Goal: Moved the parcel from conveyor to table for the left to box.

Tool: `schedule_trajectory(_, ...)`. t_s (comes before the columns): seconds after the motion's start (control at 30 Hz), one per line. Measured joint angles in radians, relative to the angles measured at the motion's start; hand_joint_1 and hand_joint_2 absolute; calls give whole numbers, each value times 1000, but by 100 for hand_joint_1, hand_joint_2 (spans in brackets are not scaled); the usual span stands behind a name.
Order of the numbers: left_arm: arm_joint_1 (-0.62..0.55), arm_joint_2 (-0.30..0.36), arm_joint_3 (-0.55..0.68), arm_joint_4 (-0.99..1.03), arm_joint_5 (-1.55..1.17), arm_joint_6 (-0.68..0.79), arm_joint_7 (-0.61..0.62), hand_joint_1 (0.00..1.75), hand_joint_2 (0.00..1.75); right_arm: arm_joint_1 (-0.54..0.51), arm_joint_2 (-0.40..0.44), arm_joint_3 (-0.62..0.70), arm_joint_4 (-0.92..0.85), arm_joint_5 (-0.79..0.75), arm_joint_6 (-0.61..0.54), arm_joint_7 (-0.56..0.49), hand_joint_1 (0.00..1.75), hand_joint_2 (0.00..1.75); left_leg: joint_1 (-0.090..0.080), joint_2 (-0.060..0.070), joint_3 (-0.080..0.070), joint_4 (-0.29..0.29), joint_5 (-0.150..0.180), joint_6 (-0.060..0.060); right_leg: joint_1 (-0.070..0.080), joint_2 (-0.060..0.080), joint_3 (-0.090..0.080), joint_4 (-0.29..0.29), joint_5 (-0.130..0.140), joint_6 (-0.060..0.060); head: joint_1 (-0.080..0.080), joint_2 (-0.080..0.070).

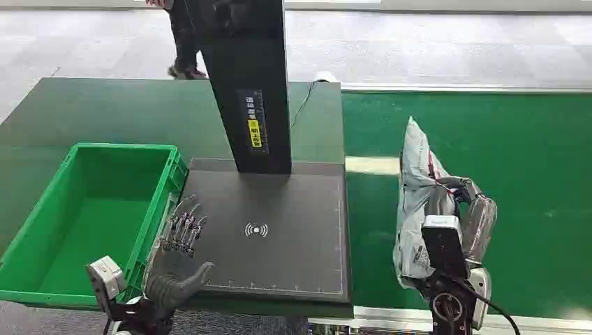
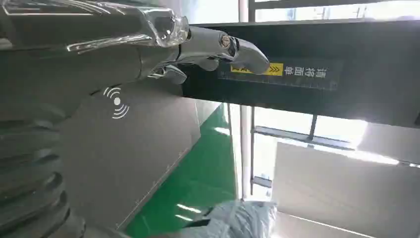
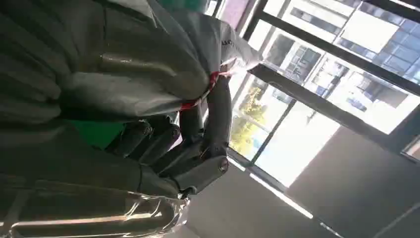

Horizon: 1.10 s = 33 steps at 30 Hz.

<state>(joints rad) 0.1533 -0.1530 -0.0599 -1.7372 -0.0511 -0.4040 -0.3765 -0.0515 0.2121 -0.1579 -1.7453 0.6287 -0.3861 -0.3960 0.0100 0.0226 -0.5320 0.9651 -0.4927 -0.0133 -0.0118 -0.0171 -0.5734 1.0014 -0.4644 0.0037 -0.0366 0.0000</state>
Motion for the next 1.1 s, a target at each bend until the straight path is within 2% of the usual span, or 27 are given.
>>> schedule_trajectory(0.6, -2, 0, -4, 0, 0, 0, -2, 0, 175, 13, 1, 0, -39, -27, 14, -21, 175, 175, 0, 0, 0, 0, 0, 0, 0, 0, 0, 0, 0, 0, 0, 0)
schedule_trajectory(0.7, -17, 2, -5, 9, 2, 5, -11, 0, 175, 12, 0, 16, -41, -81, 115, -61, 175, 175, 0, 0, -1, 0, 0, 0, 0, 0, 0, 0, 0, 0, 0, 0)
schedule_trajectory(0.83, -66, 4, -12, 42, -9, 52, -44, 0, 175, -12, -10, 132, -16, -95, 379, -67, 175, 175, 1, 1, -1, 0, 0, 0, 1, 0, 0, 0, 0, 0, 0, 0)
schedule_trajectory(1.1, -109, 5, -26, 76, 16, 148, -91, 0, 175, -140, -32, 400, 264, -95, 501, -70, 175, 175, 1, 0, -1, 0, 2, -1, 2, 0, 0, 1, 0, 0, 0, 0)
